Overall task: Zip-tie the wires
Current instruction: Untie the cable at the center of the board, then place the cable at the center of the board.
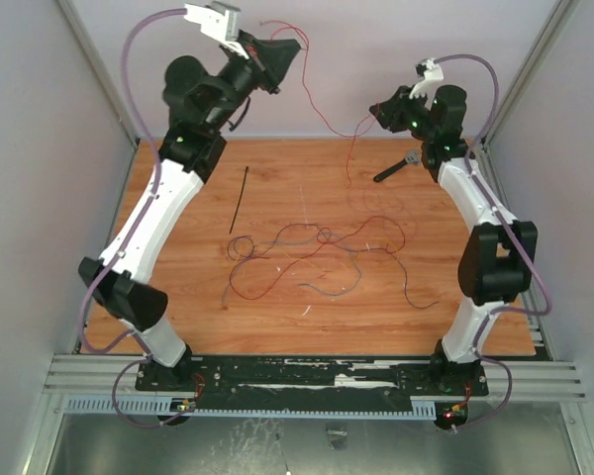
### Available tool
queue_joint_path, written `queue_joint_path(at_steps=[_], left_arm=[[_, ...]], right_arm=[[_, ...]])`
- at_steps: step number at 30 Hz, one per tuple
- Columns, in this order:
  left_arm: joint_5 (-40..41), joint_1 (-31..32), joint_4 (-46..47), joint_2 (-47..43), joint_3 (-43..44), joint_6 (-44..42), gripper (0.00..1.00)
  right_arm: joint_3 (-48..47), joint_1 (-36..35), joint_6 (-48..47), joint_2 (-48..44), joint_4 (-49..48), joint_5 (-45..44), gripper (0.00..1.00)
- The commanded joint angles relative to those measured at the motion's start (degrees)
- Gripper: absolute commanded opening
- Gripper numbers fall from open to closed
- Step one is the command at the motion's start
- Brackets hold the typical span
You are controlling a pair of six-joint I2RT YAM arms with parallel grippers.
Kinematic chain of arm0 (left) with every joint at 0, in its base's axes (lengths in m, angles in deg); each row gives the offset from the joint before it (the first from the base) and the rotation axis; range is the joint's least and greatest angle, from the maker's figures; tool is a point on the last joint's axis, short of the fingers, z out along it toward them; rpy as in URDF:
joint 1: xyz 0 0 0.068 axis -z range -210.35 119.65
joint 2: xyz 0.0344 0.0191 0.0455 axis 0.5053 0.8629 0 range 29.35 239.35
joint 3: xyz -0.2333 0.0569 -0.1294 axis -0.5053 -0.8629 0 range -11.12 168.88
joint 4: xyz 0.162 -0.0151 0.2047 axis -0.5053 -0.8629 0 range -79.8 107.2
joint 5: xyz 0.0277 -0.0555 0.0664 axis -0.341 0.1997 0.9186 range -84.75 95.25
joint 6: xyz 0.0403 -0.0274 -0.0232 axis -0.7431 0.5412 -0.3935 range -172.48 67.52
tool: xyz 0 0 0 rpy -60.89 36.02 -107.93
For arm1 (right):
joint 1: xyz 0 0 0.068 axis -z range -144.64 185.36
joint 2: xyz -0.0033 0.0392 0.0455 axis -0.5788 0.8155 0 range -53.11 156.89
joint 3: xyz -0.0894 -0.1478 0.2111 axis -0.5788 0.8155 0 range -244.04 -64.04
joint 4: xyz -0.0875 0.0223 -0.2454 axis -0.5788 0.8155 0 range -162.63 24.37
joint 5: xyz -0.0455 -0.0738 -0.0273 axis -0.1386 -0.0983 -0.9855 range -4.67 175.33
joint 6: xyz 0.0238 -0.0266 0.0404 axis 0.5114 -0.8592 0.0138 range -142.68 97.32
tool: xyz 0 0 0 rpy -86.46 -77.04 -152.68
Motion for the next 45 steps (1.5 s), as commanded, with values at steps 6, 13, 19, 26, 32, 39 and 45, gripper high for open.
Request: queue_joint_path(at_steps=[6,13,19,26,32,39,45], left_arm=[[5.7,0.0,-2.9,6.5,1.9,-5.8,0.00],[6.6,-0.1,-5.8,13.1,4.5,-7.2,0.00],[8.6,-0.1,-6.2,13.9,4.9,-8.4,0.00],[9.2,-0.1,-7.6,13.8,5.3,-9.3,0.00],[9.1,-0.1,-7.7,13.6,5.4,-9.2,0.00],[9.1,-0.1,-7.7,12.6,5.4,-9.7,0.00],[9.0,-0.1,-8.0,12.1,5.4,-10.1,0.00]], right_arm=[[-24.4,-0.1,-12.6,11.8,31.0,-10.7,0.75],[-21.8,-0.3,-17.2,10.9,39.9,-16.4,0.89],[-6.6,-5.3,-14.4,5.0,29.2,-0.1,0.92],[9.9,-10.8,-4.1,1.6,16.2,-0.2,0.92],[14.1,-13.1,1.0,3.2,8.8,-5.4,0.93],[11.8,-13.8,2.0,9.1,3.7,-6.1,0.88],[11.4,-15.8,1.7,12.5,2.3,-5.6,0.76]])
